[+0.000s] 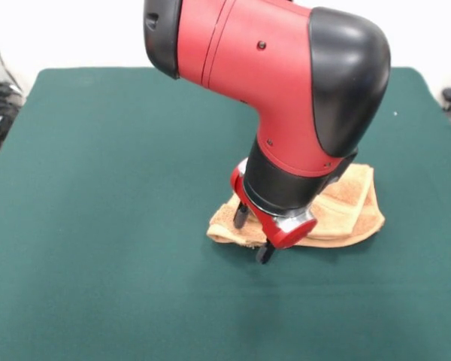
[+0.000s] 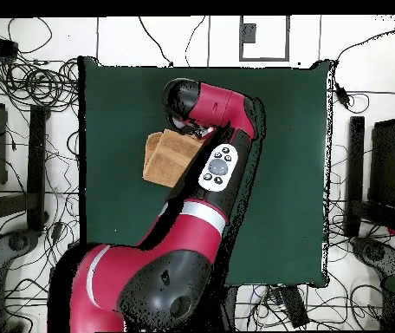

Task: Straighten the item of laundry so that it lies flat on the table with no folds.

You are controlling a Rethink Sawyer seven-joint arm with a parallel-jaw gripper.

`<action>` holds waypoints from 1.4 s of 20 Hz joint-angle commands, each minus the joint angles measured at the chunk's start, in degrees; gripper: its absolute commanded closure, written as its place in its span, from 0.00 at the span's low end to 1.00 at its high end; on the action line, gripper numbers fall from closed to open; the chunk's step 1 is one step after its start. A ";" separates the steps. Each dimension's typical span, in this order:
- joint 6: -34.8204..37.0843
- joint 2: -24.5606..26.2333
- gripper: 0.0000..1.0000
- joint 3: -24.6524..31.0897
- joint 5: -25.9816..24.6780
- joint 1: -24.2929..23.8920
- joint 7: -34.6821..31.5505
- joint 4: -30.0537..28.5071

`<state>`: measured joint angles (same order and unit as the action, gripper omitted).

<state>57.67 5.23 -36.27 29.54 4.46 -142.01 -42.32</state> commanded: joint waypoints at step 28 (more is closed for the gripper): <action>2.95 -3.59 0.00 4.47 0.21 1.05 -15.41 -6.13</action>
<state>57.70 -1.69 -36.34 29.27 4.46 -142.01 -43.24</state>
